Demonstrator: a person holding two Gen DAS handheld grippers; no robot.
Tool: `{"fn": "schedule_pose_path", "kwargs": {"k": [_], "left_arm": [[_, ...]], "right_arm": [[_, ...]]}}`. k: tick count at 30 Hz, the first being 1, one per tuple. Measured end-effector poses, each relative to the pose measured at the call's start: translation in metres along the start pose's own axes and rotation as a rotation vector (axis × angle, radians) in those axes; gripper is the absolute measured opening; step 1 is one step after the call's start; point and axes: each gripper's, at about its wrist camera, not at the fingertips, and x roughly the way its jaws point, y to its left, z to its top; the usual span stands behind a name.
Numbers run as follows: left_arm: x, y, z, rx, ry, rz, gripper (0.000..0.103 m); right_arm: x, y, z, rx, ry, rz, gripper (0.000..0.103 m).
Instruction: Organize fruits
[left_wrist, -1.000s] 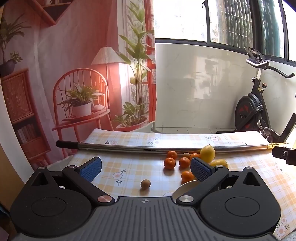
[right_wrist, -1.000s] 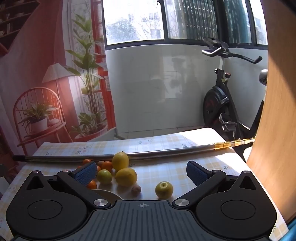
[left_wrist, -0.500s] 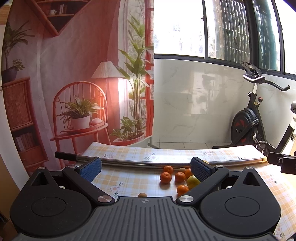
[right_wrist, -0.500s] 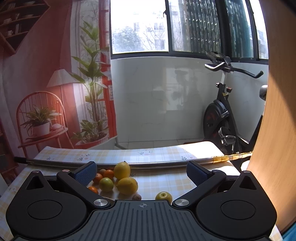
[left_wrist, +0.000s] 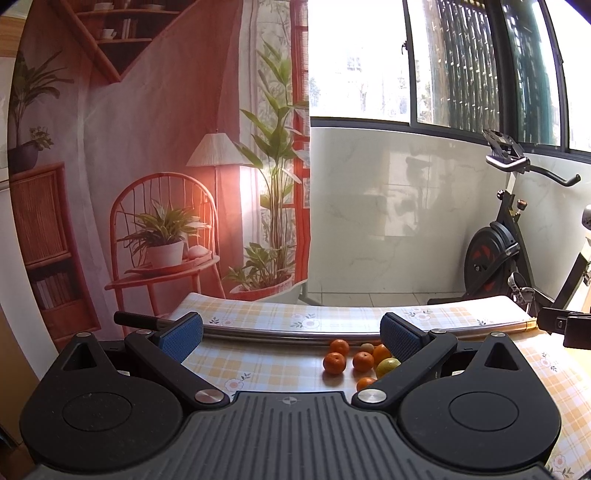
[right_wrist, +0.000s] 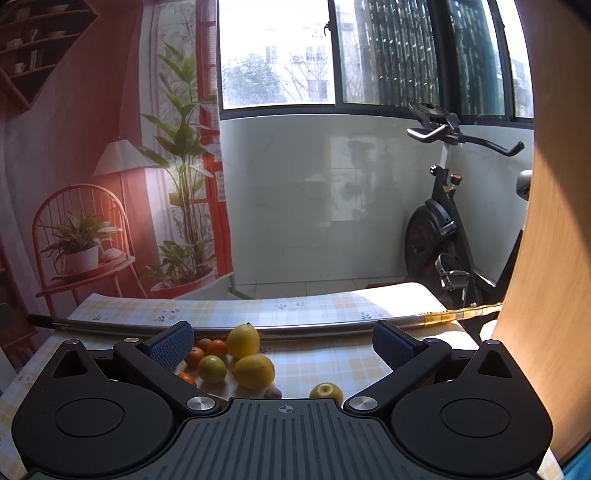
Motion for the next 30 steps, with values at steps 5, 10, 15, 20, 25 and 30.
{"fn": "schedule_pose_path", "kwargs": {"k": [5,10,15,20,25,30], "left_arm": [[-0.0013,0.0,0.0012,0.001,-0.003,0.001,0.103],[-0.0032,0.0008,0.001,-0.001,-0.003,0.001,0.103],[-0.0038,0.0007,0.0013,0.0,-0.002,0.003,0.103],[-0.0031,0.0003,0.0029,0.0,-0.001,0.003,0.103],[-0.0031,0.0005,0.0031,-0.001,0.0,0.001,0.103],[-0.0031,0.0016,0.0038,-0.003,0.0,0.003,0.103]], "right_arm": [[-0.0011,-0.0007,0.0007,0.002,0.001,-0.001,0.103],[-0.0023,-0.0016,0.0006,0.005,0.006,-0.003,0.103],[-0.0011,-0.0012,0.0008,0.007,0.009,-0.005,0.103],[-0.0013,-0.0014,0.0009,0.006,0.009,-0.006,0.103],[-0.0014,-0.0016,0.0008,0.006,0.009,-0.005,0.103],[-0.0013,-0.0015,0.0007,0.006,0.009,-0.005,0.103]]}}
